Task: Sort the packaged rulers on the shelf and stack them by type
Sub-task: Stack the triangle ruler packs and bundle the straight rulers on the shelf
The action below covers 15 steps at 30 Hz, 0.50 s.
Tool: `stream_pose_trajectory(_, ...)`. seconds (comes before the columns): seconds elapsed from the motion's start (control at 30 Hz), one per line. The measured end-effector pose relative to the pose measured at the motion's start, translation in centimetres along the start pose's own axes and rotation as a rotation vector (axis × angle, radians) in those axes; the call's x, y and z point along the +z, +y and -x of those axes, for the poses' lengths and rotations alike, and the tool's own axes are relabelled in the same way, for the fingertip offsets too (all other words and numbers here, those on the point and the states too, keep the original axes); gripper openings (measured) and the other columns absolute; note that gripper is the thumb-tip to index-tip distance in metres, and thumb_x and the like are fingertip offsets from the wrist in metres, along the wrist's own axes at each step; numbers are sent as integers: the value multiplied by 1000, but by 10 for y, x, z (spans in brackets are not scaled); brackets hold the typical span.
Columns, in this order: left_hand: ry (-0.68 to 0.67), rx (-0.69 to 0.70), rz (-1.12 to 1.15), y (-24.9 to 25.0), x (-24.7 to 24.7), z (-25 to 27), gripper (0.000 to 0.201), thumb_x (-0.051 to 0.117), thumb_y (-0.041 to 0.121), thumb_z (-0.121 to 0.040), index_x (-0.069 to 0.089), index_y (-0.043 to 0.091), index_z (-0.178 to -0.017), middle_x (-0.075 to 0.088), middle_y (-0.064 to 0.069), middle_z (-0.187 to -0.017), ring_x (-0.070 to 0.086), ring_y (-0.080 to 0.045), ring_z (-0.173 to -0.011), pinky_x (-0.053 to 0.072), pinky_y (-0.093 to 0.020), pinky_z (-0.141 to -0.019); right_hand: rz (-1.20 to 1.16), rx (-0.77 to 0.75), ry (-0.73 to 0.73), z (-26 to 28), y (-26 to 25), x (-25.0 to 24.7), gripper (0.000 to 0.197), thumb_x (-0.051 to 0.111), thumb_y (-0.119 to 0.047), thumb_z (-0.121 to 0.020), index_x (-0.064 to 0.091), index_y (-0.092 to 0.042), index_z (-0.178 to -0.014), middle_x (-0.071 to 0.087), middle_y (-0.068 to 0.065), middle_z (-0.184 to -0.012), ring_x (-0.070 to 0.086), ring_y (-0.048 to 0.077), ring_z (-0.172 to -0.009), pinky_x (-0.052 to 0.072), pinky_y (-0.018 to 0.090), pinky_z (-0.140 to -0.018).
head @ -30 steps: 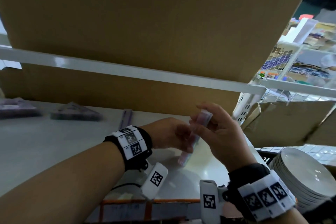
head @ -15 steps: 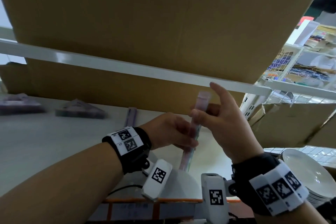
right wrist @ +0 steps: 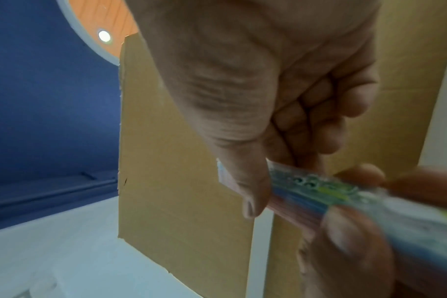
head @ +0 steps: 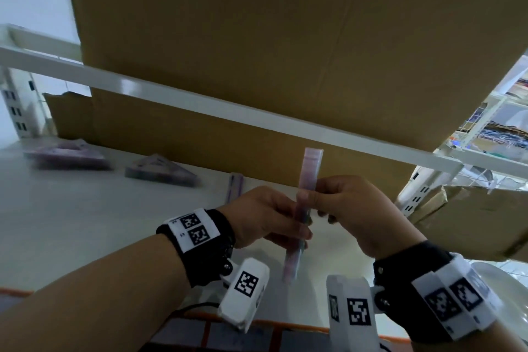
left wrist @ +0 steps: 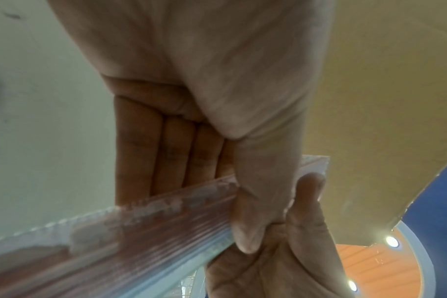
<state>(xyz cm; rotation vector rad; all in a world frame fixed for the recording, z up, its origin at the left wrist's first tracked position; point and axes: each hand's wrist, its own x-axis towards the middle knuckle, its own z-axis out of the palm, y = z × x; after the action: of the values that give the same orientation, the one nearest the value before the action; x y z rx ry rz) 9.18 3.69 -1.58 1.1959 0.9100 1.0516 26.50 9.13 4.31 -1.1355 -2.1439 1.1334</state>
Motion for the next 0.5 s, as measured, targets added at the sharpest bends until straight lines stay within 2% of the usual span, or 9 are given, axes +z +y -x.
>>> stream_pose_trajectory(0.07,-8,-11,21,-1,-3,4,12,72,-2,-81,76,7,-88,74,-16,-90,73,-28,-82,58,-31,-69,-39,22,-31,-1,-3,5,15,76,-44,-79,78,-30,-82,67,-9,-64,55,4,-58,46,28,-59)
stream_pose_trajectory(0.23,-40,-50,71,-3,-10,15,12,72,4,-80,76,6,-92,74,-15,-93,73,-30,-86,58,-33,-72,-74,35,-35,-3,-9,19,18,78,-40,-78,78,-22,-74,62,-8,-56,53,5,-51,47,23,-53)
stream_pose_trajectory(0.4,-37,-93,125,-4,-14,22,14,70,5,-83,73,3,-96,73,-19,-98,72,-33,-89,58,-35,-74,-180,144,-47,-9,-14,26,25,83,-36,-71,78,-12,-72,58,0,-61,55,11,-56,52,25,-60)
stream_pose_trajectory(0.5,4,-117,148,-3,-16,24,18,70,8,-87,69,1,-104,74,-17,-101,72,-29,-92,58,-33,-76,-212,204,-64,-17,-21,28,26,84,-32,-71,78,-7,-75,59,5,-65,58,15,-60,55,27,-65)
